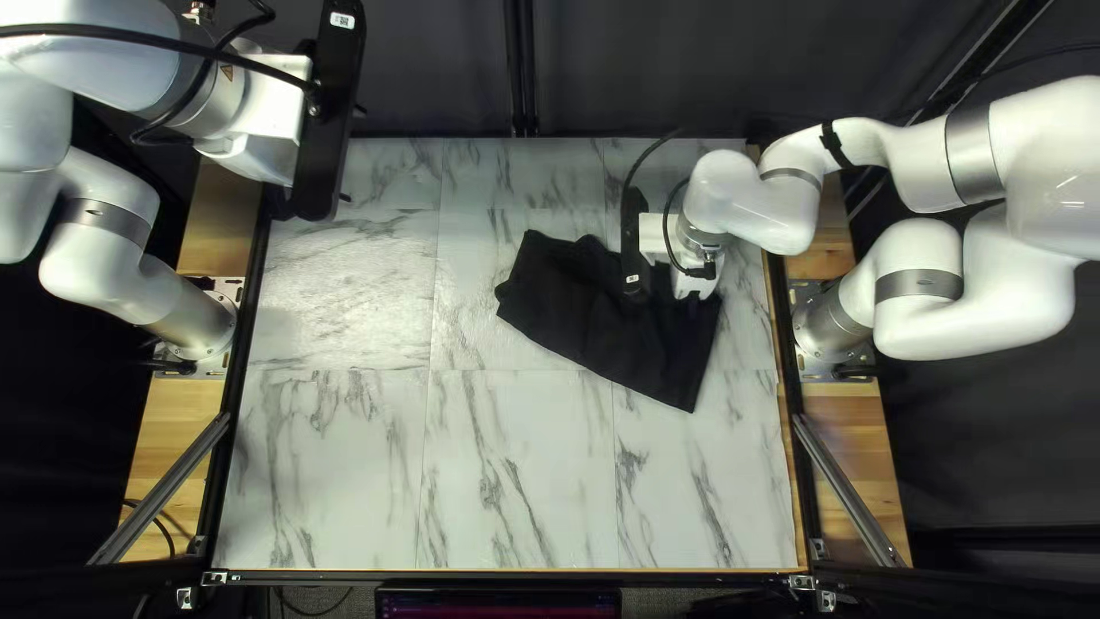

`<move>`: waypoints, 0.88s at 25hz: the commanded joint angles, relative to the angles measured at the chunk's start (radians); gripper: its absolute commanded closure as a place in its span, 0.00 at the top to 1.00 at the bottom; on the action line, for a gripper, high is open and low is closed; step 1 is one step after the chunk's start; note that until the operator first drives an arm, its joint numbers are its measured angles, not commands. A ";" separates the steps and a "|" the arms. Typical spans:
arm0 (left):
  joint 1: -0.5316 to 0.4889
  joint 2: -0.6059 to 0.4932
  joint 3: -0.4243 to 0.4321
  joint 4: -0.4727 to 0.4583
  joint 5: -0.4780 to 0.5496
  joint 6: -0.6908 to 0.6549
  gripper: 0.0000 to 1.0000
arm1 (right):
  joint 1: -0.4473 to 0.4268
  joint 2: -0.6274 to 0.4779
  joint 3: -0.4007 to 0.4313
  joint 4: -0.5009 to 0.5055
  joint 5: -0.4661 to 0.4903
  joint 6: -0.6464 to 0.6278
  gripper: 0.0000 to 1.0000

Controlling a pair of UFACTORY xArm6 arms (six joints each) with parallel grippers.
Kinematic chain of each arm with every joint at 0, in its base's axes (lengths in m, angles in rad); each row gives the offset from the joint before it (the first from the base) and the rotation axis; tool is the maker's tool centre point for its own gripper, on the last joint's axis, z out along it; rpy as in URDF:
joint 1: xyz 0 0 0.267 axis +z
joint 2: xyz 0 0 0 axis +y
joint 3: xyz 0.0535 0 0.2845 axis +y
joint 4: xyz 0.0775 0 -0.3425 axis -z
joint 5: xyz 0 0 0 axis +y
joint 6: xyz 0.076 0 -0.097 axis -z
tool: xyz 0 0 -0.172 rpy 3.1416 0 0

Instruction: Fold t-shirt

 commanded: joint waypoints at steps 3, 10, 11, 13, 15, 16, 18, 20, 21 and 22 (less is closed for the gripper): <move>0.000 0.000 0.000 0.000 0.000 0.000 1.00 | -0.022 0.061 -0.005 0.051 -0.034 -0.061 1.00; 0.000 0.000 0.000 0.000 0.000 0.000 1.00 | -0.023 0.177 -0.056 0.139 -0.065 -0.156 0.81; 0.000 0.000 0.000 0.000 0.000 0.000 1.00 | -0.025 0.186 -0.058 0.147 -0.066 -0.169 0.58; 0.000 0.000 0.000 0.000 0.000 0.000 1.00 | -0.027 0.189 -0.060 0.156 -0.060 -0.184 0.13; 0.000 0.000 0.000 0.000 0.000 0.000 1.00 | -0.028 0.183 -0.060 0.158 -0.049 -0.189 0.00; 0.000 0.000 0.000 0.000 0.000 0.000 1.00 | -0.028 0.179 -0.060 0.157 -0.043 -0.189 0.00; 0.000 0.000 0.000 0.000 0.000 0.000 1.00 | -0.023 0.163 -0.061 0.147 -0.028 -0.178 0.00; 0.000 0.000 0.000 0.000 0.000 0.000 1.00 | -0.013 0.144 -0.066 0.131 -0.012 -0.154 0.00; 0.000 0.000 0.000 0.000 0.000 0.000 1.00 | -0.008 0.133 -0.067 0.121 -0.005 -0.141 0.00; 0.000 0.000 0.000 0.000 0.000 0.000 1.00 | -0.002 0.121 -0.068 0.109 0.003 -0.126 0.00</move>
